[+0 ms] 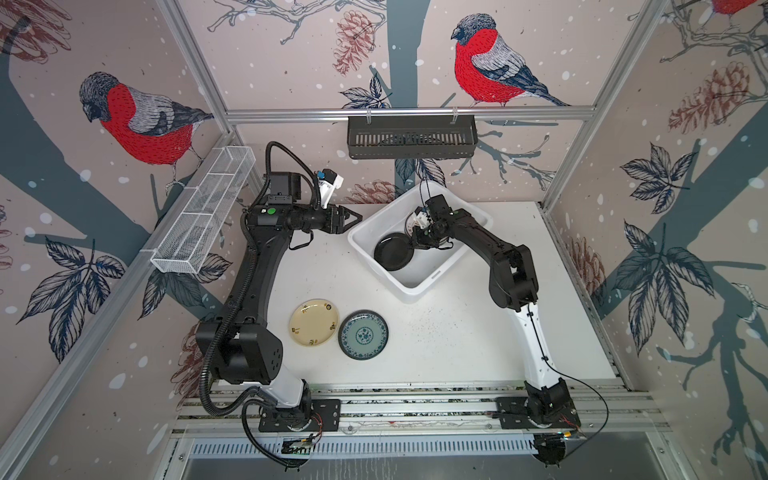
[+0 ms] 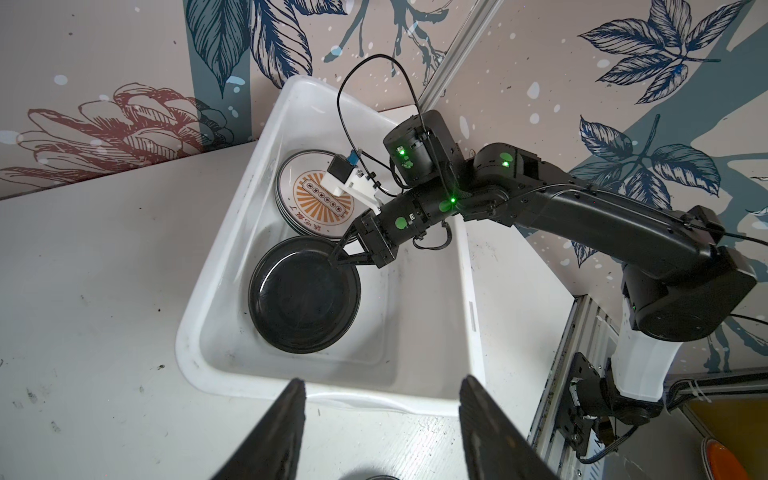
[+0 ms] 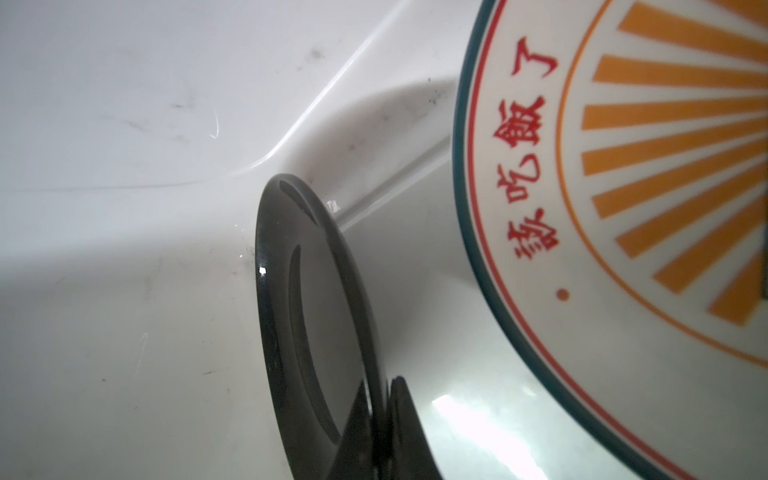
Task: Place the plates into the plastic bin on the countertop
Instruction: 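Set the black plate flat on the bin floor beside the stack with the right gripper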
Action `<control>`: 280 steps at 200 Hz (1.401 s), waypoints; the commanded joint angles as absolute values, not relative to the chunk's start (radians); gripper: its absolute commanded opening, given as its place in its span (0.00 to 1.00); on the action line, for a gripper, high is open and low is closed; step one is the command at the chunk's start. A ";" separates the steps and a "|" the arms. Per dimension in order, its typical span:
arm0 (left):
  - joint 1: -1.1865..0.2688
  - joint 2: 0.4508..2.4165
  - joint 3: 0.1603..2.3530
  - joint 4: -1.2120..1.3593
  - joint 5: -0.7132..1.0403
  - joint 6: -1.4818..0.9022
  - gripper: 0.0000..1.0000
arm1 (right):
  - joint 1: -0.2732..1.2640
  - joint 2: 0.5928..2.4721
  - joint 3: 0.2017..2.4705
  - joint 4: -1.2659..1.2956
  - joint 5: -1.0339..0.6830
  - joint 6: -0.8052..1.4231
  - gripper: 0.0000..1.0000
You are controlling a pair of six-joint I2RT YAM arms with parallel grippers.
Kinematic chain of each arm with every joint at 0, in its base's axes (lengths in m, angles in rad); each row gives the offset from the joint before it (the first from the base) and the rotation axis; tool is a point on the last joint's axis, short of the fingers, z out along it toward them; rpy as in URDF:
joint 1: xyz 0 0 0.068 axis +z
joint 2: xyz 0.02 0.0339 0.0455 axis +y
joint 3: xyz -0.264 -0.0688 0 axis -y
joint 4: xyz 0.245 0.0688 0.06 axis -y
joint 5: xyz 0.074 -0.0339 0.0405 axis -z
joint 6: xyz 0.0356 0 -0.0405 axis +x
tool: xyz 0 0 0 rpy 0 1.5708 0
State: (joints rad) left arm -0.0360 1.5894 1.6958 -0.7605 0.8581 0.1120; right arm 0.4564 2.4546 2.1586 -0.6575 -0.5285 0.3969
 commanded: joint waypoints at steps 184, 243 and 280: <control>-0.045 1.615 1.720 -0.763 0.890 0.133 0.59 | 0.443 2.509 2.201 -0.686 -0.557 0.392 0.19; -0.047 1.615 1.718 -0.765 0.891 0.137 0.59 | 0.441 2.512 2.203 -0.693 -0.547 0.387 0.22; -0.046 1.616 1.717 -0.764 0.894 0.137 0.59 | 0.440 2.513 2.213 -0.706 -0.534 0.386 0.25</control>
State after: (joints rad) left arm -0.0452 1.6142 1.7134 -0.7643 0.8707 0.1131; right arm 0.4419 2.5076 2.2002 -0.6827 -0.5480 0.3943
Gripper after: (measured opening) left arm 0.593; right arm 0.240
